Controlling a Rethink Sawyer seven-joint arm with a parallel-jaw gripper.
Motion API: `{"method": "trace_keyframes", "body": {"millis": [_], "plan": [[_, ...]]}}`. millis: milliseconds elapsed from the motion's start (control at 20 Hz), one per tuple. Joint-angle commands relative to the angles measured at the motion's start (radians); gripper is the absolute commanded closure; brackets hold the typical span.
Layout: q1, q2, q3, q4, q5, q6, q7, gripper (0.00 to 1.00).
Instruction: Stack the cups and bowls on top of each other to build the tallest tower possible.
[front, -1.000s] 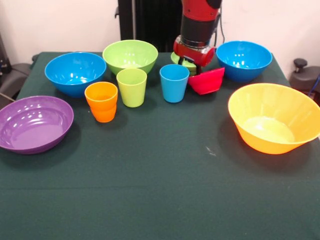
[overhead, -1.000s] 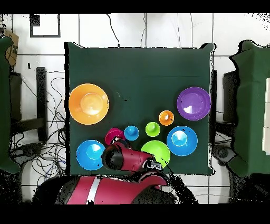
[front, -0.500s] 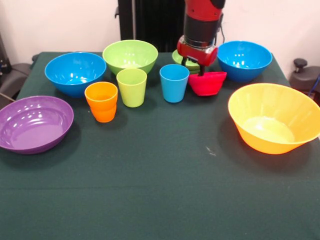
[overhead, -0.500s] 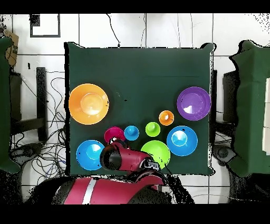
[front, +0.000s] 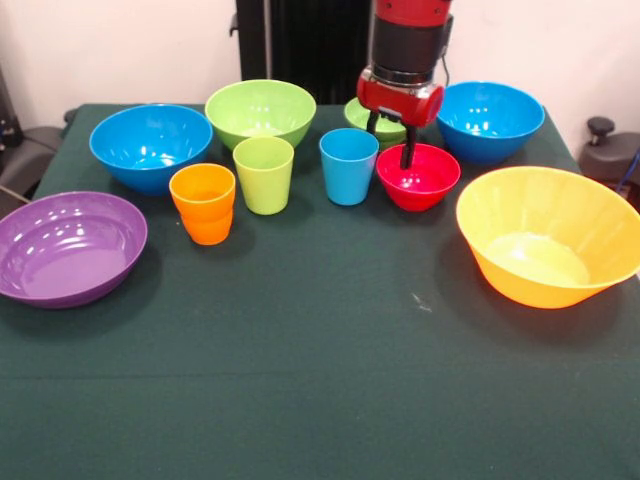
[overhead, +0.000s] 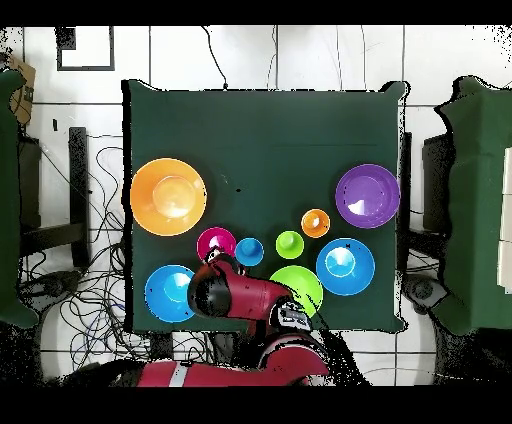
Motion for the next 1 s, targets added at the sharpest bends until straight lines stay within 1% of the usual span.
{"method": "trace_keyframes", "body": {"millis": [50, 250, 950, 1000], "plan": [[-0.023, -0.026, 0.109, -0.015, 0.024, 0.084, 0.129, 0.0], [-0.011, 0.009, 0.107, -0.028, 0.022, 0.056, 0.13, 0.0], [0.016, 0.07, 0.091, -0.057, 0.029, 0.019, 0.133, 0.0], [0.008, 0.07, 0.09, -0.057, 0.024, 0.02, 0.129, 0.0]]}}
